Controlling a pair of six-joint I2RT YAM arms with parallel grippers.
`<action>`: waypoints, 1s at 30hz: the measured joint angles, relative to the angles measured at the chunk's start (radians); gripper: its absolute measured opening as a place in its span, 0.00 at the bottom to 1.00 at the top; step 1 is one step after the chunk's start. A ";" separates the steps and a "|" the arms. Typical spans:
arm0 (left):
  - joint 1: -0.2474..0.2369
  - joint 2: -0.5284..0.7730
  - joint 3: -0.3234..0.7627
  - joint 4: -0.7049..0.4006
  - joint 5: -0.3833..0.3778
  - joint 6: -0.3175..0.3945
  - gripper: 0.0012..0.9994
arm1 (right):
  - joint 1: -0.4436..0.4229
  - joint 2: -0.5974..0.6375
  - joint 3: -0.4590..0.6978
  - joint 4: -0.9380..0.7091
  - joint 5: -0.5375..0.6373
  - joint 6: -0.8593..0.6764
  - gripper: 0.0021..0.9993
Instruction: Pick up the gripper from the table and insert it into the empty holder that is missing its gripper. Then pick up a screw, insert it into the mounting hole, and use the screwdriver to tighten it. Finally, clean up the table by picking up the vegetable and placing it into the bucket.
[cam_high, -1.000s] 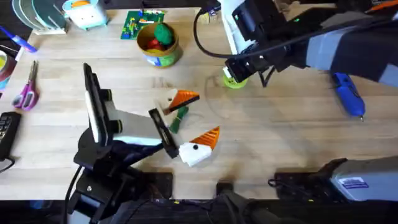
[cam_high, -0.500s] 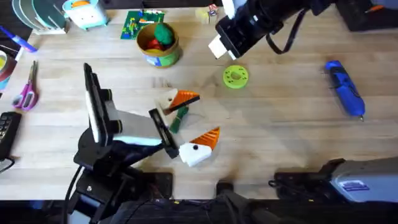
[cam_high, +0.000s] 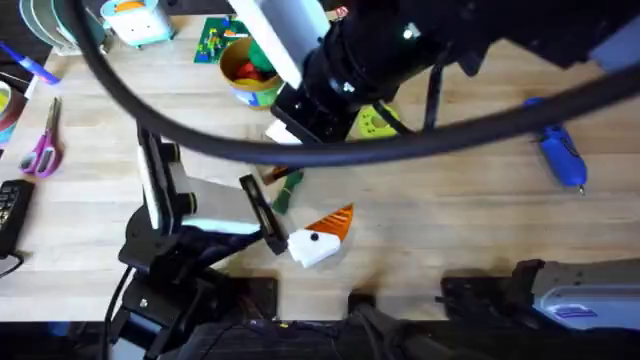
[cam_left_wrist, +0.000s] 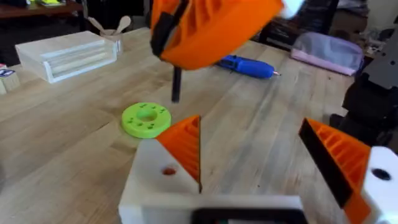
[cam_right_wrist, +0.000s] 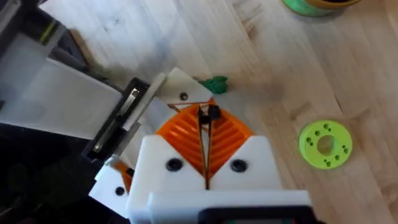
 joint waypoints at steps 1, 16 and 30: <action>0.000 0.000 0.000 0.000 0.000 0.000 0.99 | 0.010 0.003 0.000 0.000 0.000 0.000 0.00; 0.000 0.000 0.000 0.000 0.000 0.000 0.99 | 0.069 0.060 0.000 0.029 0.000 -0.006 0.00; 0.000 0.002 0.000 -0.001 0.003 -0.010 0.99 | 0.081 0.093 0.002 0.026 0.025 -0.014 0.00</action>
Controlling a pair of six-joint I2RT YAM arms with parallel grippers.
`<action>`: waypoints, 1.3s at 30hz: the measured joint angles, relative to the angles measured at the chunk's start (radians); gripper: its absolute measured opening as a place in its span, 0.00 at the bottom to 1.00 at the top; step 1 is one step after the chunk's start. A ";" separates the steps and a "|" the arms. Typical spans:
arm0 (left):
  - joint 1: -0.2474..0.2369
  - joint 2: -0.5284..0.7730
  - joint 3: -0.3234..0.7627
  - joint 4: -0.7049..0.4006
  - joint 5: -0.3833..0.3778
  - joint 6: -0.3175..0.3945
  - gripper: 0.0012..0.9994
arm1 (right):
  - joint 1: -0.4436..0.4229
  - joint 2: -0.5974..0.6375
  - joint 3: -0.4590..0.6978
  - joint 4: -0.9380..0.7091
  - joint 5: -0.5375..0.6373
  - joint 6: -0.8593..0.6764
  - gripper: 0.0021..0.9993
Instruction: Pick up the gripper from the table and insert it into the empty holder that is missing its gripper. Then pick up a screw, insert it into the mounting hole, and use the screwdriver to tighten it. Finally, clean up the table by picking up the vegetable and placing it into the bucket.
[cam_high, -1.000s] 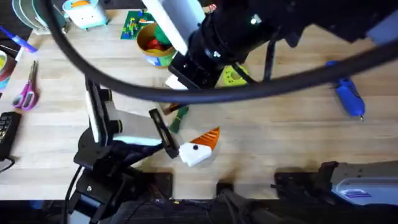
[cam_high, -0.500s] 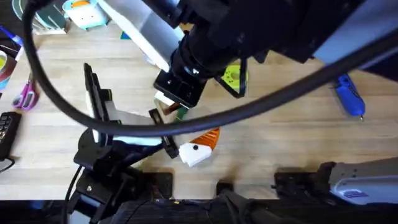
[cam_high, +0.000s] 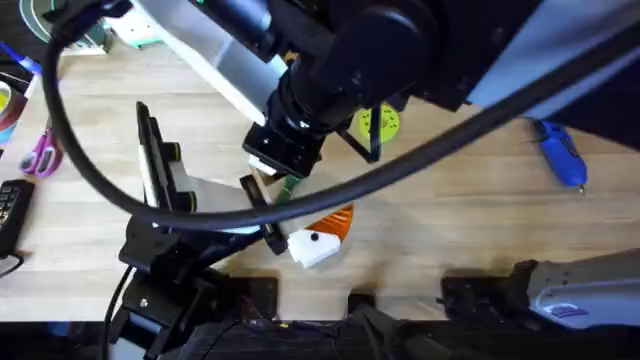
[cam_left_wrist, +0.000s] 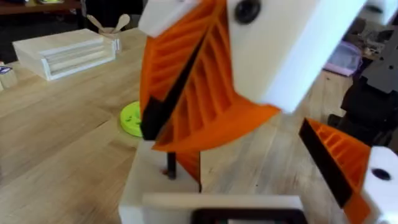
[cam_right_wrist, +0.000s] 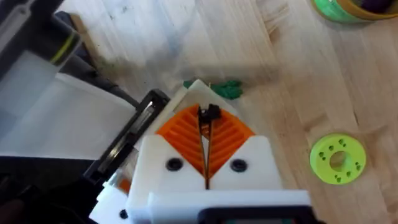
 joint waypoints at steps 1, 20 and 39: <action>0.000 0.000 0.000 0.000 0.000 -0.001 0.99 | 0.000 0.000 0.000 0.000 0.002 0.000 0.00; 0.000 0.000 0.000 0.001 0.000 0.003 0.99 | 0.000 0.000 0.000 -0.007 0.021 -0.007 0.00; 0.000 0.001 0.000 -0.001 0.000 -0.005 0.99 | 0.000 0.040 0.000 -0.022 -0.001 0.000 0.08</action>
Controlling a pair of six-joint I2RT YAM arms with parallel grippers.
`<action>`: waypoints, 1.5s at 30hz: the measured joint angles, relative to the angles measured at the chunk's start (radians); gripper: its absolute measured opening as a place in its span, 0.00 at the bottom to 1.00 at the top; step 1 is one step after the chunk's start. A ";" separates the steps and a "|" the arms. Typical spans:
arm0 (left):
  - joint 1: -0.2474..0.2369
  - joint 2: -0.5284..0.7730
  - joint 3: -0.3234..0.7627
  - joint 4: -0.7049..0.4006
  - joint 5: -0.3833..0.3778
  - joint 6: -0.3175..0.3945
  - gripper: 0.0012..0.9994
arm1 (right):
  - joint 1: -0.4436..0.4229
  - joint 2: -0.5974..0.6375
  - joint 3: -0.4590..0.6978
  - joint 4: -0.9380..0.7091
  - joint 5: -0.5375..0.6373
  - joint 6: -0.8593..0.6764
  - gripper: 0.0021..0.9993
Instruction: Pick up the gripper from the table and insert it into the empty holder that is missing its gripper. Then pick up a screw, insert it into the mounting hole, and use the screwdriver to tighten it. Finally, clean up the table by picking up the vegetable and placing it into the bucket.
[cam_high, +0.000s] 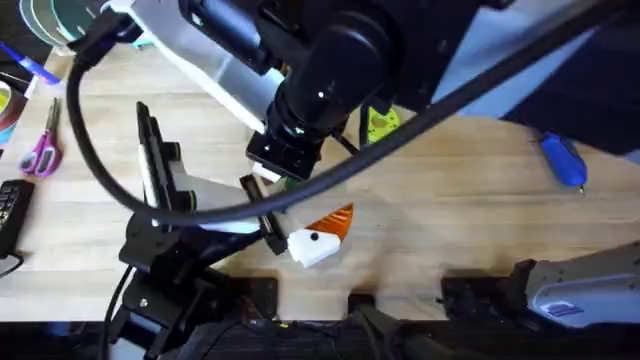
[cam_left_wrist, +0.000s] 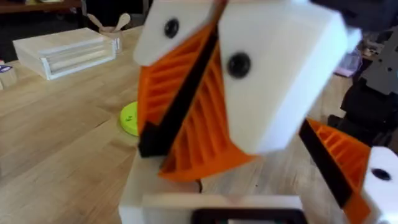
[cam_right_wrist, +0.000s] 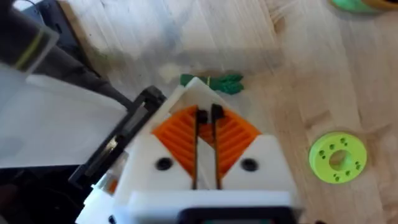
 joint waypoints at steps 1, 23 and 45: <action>0.000 0.000 0.000 0.000 0.000 0.000 0.99 | 0.000 0.000 0.000 0.000 0.001 -0.004 0.22; 0.000 0.000 0.000 0.001 0.000 0.004 0.99 | -0.326 -0.368 0.010 -0.195 0.006 -0.003 0.98; 0.000 0.000 0.000 0.000 0.000 0.005 0.99 | -1.275 -0.591 0.016 -0.289 0.006 -0.081 0.99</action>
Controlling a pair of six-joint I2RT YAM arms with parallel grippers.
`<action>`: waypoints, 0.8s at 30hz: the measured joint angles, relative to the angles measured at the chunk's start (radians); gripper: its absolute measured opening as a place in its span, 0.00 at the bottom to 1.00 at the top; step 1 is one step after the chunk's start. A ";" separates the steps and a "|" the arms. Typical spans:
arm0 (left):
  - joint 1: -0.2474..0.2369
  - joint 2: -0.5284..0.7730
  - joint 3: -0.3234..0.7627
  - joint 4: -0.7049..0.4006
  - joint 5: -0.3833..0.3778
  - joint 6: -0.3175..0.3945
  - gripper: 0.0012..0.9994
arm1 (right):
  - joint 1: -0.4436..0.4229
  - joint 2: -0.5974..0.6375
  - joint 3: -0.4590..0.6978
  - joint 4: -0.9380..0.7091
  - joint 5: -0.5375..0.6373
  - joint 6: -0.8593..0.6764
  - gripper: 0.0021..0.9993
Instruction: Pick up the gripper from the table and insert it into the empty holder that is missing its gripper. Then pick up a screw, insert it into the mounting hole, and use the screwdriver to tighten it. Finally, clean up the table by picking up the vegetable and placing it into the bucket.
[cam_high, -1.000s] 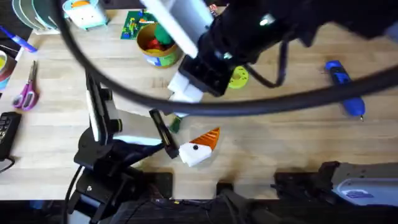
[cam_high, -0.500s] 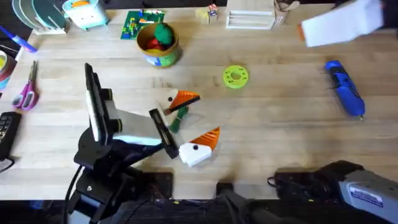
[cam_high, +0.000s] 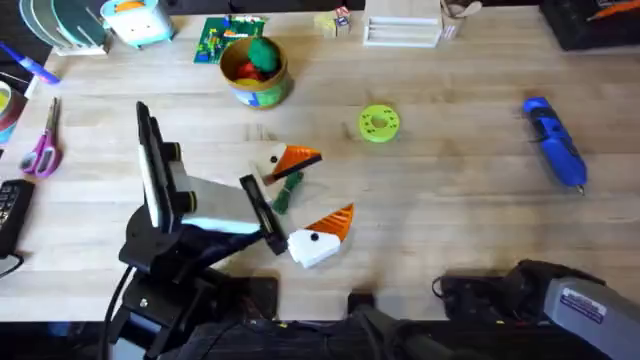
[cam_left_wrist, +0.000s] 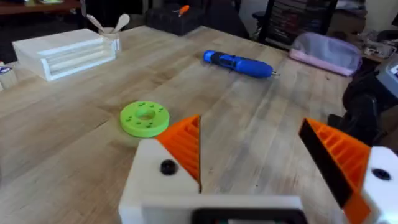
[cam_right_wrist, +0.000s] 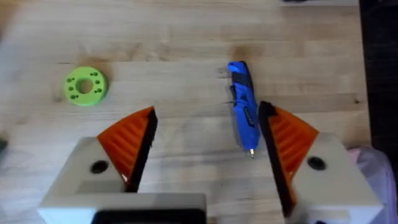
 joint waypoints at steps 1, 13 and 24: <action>0.000 0.000 0.000 0.000 0.000 0.001 0.99 | -0.015 0.003 0.000 0.001 0.000 -0.023 0.99; 0.000 0.000 0.000 0.000 0.000 0.065 0.99 | -0.212 0.216 0.001 0.003 -0.003 -0.174 0.99; 0.000 0.000 0.000 0.000 0.000 0.075 0.99 | -0.334 0.503 0.001 -0.028 -0.052 -0.376 0.99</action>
